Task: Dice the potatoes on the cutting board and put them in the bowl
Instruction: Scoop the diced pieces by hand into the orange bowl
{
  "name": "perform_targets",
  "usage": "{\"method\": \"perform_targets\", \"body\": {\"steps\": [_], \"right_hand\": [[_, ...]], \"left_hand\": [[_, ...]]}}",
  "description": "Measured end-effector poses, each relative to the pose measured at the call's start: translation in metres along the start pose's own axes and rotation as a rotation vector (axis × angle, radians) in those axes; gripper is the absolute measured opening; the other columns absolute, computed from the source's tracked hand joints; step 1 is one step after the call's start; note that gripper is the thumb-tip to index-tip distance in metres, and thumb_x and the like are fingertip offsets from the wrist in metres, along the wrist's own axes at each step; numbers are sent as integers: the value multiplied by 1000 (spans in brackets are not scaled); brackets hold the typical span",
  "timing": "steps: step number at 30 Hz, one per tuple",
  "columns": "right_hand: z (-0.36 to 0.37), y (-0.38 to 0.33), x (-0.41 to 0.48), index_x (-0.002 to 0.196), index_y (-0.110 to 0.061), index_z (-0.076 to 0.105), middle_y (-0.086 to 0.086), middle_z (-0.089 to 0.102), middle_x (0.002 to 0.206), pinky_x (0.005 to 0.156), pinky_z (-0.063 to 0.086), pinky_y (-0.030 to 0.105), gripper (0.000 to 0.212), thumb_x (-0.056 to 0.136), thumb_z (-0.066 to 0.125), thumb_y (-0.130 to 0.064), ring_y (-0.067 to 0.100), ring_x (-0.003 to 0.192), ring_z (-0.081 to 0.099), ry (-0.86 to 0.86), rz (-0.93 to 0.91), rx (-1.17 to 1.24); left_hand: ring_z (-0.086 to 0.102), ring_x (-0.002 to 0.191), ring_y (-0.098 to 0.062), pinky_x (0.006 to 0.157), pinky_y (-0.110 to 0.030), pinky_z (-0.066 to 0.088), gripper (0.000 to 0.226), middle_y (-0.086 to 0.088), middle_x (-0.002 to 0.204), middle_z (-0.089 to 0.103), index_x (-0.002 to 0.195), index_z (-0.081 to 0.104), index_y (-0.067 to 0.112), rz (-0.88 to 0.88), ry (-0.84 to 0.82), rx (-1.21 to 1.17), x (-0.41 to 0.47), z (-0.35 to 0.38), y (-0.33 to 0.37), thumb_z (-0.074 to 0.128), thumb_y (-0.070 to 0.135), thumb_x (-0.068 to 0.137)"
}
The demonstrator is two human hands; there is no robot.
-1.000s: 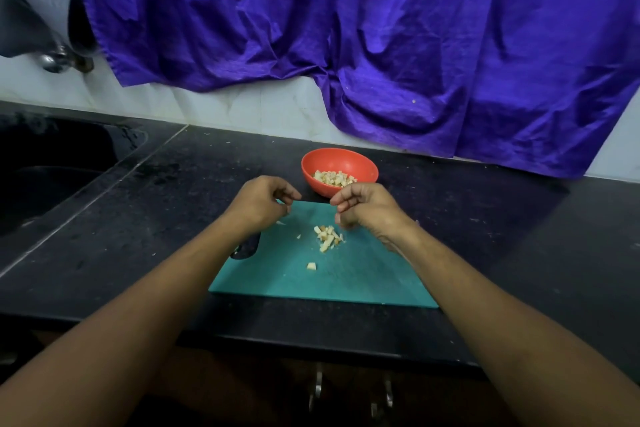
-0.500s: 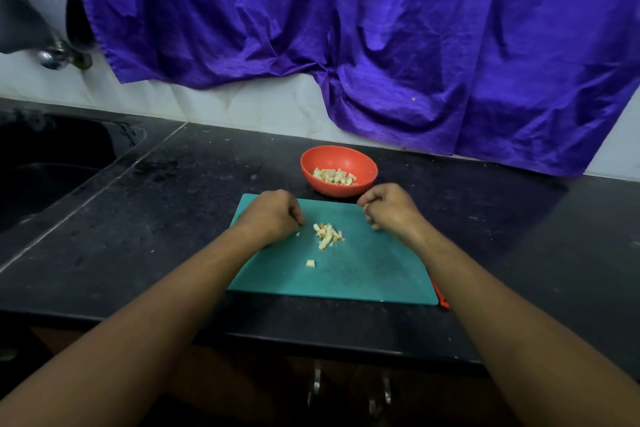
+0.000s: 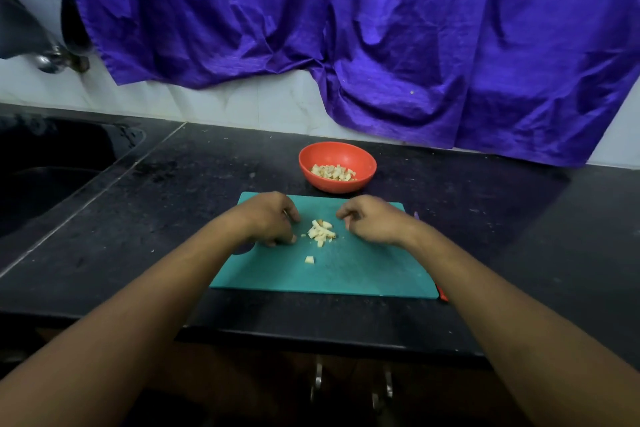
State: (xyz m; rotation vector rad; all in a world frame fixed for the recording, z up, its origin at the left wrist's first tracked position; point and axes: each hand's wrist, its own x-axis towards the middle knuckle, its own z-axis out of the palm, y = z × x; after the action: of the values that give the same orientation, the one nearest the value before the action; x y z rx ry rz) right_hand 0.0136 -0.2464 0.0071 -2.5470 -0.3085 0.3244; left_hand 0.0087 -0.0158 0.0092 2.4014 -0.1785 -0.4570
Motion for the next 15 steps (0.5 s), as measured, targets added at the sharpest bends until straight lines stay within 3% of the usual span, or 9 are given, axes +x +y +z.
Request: {"method": "perform_targets", "body": {"steps": [2,4,6,8,10,12,15], "right_hand": [[8,-6,-2,125,-16,70,-6,69,115,94,54,29,34,99,53,-4,9,103,63,-57,-79,-48],[8,-14,-9,123,-16,70,-8,67,100,73,53,18,27,100,59,-8,5,84,60,-125,-91,44],[2,-13,-14,134,-17,62,-5,63,112,66,48,17,41,95,73,-25,5,84,58,-172,-72,87],[-3,-6,-15,146,-21,50,-6,55,126,82,47,21,77,82,83,-48,2,96,57,-199,-50,-47],[2,-6,-15,149,-26,46,-8,47,129,98,48,29,95,70,85,-62,6,109,55,-202,-69,-203],[12,-7,-11,144,-29,49,-8,46,124,101,49,37,94,66,84,-67,12,114,54,-149,-100,-256],[21,-10,-2,129,-26,61,-7,53,111,91,52,35,64,76,83,-55,13,102,58,-13,-119,-186]], "left_hand": [[69,90,-17,73,-29,62,25,-5,100,73,109,74,19,42,-22,-52,3,8,2,77,6,88],[69,92,-15,81,-31,62,26,-3,103,73,109,75,19,76,-76,-106,1,10,4,76,2,88],[65,92,-11,83,-27,59,40,0,109,67,122,69,19,97,-152,-48,-4,4,5,80,6,85],[61,101,-9,86,-23,56,69,4,119,59,140,54,24,85,-219,101,-7,-3,4,88,21,79],[59,110,-11,93,-26,52,90,8,122,56,150,43,26,61,-244,217,-7,-5,5,91,34,74],[59,110,-13,92,-28,51,97,11,117,56,151,40,27,56,-212,269,-4,0,8,92,38,71],[64,97,-16,76,-28,55,90,7,107,58,149,42,23,48,-110,180,5,9,13,91,32,74]]}}
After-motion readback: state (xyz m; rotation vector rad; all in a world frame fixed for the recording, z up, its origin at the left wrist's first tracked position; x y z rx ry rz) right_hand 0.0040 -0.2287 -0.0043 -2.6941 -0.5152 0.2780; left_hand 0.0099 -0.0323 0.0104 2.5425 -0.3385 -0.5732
